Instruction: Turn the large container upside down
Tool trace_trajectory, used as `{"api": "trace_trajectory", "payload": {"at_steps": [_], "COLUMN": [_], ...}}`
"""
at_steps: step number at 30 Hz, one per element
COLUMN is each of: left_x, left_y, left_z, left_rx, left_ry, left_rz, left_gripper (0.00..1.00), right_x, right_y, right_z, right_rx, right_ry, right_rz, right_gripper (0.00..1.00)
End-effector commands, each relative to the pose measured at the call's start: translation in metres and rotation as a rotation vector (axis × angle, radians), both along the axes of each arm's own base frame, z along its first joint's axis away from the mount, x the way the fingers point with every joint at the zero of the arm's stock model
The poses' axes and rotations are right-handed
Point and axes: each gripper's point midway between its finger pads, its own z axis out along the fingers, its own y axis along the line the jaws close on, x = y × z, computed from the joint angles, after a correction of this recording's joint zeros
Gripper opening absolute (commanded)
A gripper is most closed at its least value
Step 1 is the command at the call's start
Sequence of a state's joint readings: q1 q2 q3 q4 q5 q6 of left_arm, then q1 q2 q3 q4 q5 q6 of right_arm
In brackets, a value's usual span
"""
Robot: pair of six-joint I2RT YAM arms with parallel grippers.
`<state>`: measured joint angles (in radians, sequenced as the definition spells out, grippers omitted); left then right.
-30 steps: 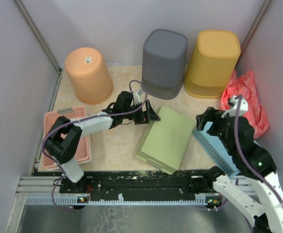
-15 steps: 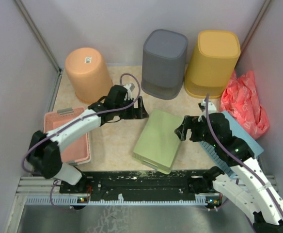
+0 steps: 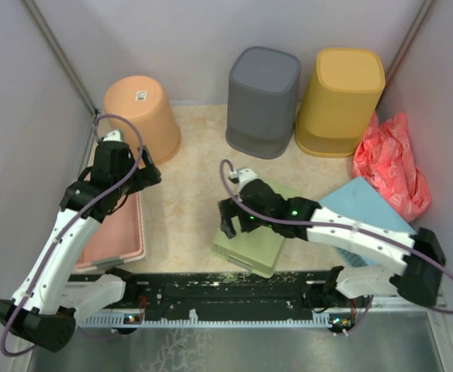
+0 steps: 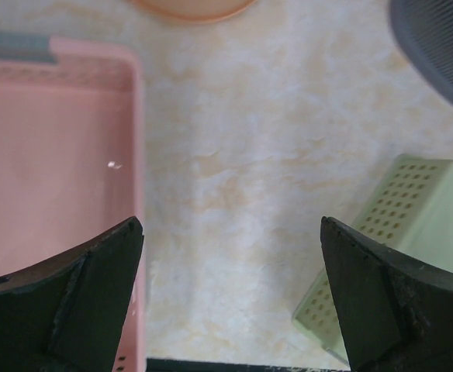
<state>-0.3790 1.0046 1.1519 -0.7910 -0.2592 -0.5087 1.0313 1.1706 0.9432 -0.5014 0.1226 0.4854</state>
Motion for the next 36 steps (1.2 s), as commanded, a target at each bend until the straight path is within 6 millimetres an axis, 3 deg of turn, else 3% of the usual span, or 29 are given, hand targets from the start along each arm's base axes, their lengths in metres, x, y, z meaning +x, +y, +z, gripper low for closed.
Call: {"api": "trace_trajectory", "payload": {"at_steps": [1, 4, 7, 8, 9, 12, 17, 21, 29, 33, 36], "left_x": [-0.036, -0.04, -0.041, -0.042, -0.043, -0.042, -0.039, -0.035, -0.032, -0.03, -0.03], "left_y": [0.036, 0.05, 0.054, 0.054, 0.053, 0.048, 0.037, 0.027, 0.018, 0.018, 0.02], "left_z": [-0.033, -0.04, -0.055, -0.061, -0.065, -0.076, -0.087, -0.09, -0.09, -0.089, -0.086], "left_rx": [0.047, 0.061, 0.066, 0.064, 0.06, 0.05, 0.027, -0.002, -0.023, -0.02, -0.009], "left_ry": [0.15, 0.16, 0.202, 0.22, 0.229, 0.239, 0.261, 0.265, 0.261, 0.257, 0.254], "left_rz": [0.105, 0.156, 0.161, 0.156, 0.148, 0.116, 0.059, 0.014, -0.04, -0.041, -0.033], "left_gripper": [1.0, 1.0, 1.0, 1.0, 1.0, 1.0, 1.0, 1.0, 1.0, 1.0, 1.0], "right_x": [0.016, 0.021, 0.025, 0.025, 0.027, 0.029, 0.032, 0.033, 0.008, -0.009, -0.016], "right_y": [0.072, 0.109, 0.121, 0.121, 0.116, 0.086, 0.015, -0.017, -0.001, 0.017, 0.023], "right_z": [0.016, -0.001, -0.025, -0.03, -0.048, -0.07, -0.07, -0.054, -0.019, -0.025, -0.043], "right_rx": [0.069, 0.088, 0.037, 0.02, -0.033, -0.136, -0.187, -0.203, -0.015, 0.013, -0.043], "right_ry": [-0.094, -0.039, 0.017, 0.027, 0.045, 0.05, 0.055, 0.002, 0.018, 0.059, 0.086], "right_rz": [0.077, 0.109, 0.097, 0.092, 0.078, 0.043, -0.049, -0.082, 0.033, 0.091, 0.114], "right_gripper": [0.93, 0.93, 0.94, 0.95, 0.96, 0.98, 0.99, 0.99, 0.98, 0.98, 0.98]}}
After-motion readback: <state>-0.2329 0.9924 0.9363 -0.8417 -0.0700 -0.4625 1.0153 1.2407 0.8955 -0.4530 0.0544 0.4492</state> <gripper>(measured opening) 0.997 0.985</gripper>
